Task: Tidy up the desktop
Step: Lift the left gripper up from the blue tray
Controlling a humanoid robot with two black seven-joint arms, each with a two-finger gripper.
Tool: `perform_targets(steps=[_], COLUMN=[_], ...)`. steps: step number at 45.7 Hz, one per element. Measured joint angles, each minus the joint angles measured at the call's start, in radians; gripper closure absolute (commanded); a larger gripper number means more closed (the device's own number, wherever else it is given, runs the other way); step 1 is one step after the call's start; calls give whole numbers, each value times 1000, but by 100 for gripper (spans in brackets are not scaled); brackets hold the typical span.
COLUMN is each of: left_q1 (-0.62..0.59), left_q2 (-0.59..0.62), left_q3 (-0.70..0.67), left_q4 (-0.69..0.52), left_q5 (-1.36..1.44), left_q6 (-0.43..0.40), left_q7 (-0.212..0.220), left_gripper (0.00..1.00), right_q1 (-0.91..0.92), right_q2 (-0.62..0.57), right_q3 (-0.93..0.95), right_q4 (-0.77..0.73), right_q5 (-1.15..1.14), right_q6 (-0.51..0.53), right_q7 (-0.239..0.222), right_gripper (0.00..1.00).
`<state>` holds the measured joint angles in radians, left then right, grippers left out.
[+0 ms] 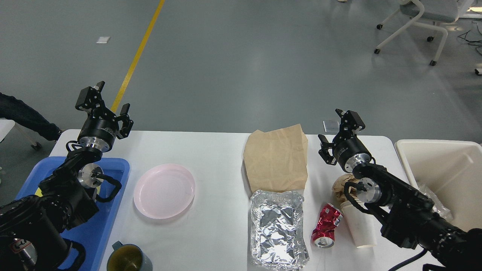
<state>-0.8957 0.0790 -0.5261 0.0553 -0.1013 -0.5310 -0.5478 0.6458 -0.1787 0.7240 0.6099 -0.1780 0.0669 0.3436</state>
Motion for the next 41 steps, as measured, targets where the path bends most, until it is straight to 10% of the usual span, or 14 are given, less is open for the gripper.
perform_targets(steps=[41], left_q1=[11], left_q2=[5], left_q3=[35], left_q4=[-20], left_q5=[14], left_q6=[4], left_q7=[56], left_gripper=[4], right_q1=[0], right_q2=[0], right_q3=[0], right_q4=[0], right_q5=[0], right_q6=[1], right_q7=[0], right_gripper=[0])
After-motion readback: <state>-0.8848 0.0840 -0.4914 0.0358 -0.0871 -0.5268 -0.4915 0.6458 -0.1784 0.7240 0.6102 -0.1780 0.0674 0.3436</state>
